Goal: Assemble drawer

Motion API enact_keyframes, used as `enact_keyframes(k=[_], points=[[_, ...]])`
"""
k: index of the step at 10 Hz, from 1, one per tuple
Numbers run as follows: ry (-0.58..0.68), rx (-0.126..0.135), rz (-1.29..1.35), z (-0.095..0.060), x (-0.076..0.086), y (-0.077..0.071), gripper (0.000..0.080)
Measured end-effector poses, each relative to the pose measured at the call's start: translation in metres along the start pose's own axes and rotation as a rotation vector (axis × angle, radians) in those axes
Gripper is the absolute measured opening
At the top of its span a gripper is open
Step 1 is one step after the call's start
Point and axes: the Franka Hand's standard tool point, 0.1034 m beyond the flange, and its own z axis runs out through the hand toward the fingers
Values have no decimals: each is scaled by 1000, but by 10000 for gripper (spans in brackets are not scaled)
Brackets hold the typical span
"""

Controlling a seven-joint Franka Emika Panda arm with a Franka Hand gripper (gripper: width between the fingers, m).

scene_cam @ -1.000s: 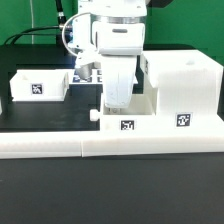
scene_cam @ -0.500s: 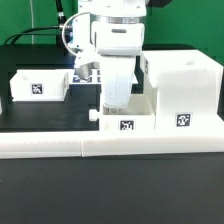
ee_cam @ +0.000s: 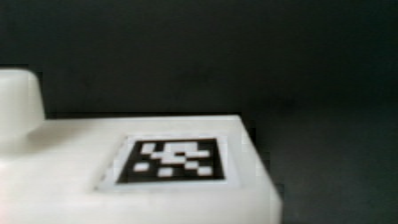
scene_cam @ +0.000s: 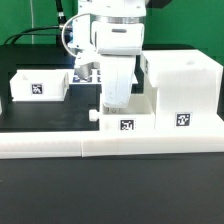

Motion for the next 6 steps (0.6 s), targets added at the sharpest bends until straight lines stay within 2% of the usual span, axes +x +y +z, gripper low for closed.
enact_keyframes(k=[2, 3, 6], points=[[-2, 8, 0, 0, -2, 0, 42], [-7, 31, 2, 0, -3, -1, 42], [-12, 30, -17, -1, 0, -1, 42]])
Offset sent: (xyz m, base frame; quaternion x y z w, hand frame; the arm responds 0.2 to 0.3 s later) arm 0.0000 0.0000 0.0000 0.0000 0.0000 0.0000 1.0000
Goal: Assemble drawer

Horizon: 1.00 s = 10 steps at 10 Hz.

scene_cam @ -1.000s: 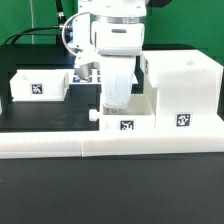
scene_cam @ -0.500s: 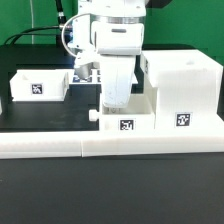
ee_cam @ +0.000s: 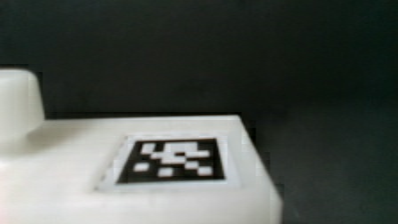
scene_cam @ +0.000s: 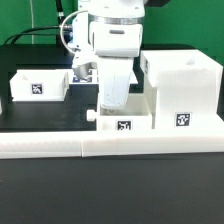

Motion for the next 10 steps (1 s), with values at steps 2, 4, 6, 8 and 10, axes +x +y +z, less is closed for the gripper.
enact_keyframes(k=[2, 4, 6, 8, 10], points=[[-2, -2, -3, 0, -1, 1, 42], [-2, -1, -1, 0, -2, 1, 42], [-7, -2, -27, 0, -1, 0, 42], [-12, -2, -51, 0, 4, 0, 42], [-10, -5, -62, 0, 10, 2, 42]])
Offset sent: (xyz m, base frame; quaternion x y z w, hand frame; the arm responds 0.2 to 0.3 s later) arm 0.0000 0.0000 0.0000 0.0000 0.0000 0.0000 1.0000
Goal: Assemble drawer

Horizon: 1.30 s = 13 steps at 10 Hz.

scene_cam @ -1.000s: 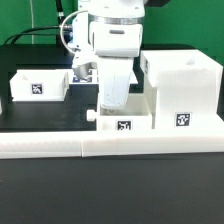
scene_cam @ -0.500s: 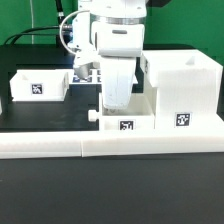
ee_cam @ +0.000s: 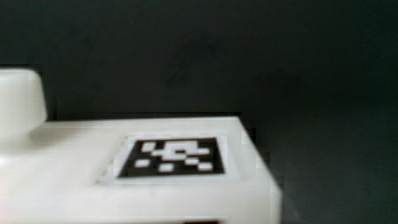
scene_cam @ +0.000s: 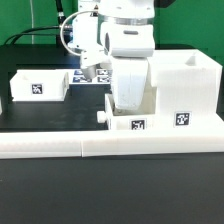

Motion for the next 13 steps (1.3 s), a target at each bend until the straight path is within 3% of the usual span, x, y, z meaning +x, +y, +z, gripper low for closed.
enact_keyframes(k=[9, 11, 12, 13], points=[[2, 0, 83, 0, 0, 0, 42], [2, -1, 85, -1, -1, 0, 397], [1, -4, 85, -4, -1, 2, 397], [-1, 1, 84, -9, -1, 2, 588]])
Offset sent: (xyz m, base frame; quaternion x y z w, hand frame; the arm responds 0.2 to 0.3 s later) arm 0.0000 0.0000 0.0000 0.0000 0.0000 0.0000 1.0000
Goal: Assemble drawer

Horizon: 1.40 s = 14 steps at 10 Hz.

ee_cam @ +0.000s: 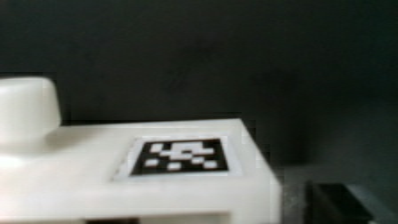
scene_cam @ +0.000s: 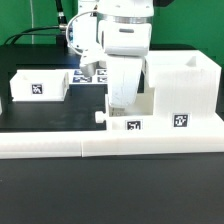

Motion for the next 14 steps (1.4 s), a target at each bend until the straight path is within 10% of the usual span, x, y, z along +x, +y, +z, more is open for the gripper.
enact_keyframes(k=[5, 14], points=[[-26, 26, -19, -44, -18, 14, 649], [78, 50, -81, -28, -76, 13, 649]])
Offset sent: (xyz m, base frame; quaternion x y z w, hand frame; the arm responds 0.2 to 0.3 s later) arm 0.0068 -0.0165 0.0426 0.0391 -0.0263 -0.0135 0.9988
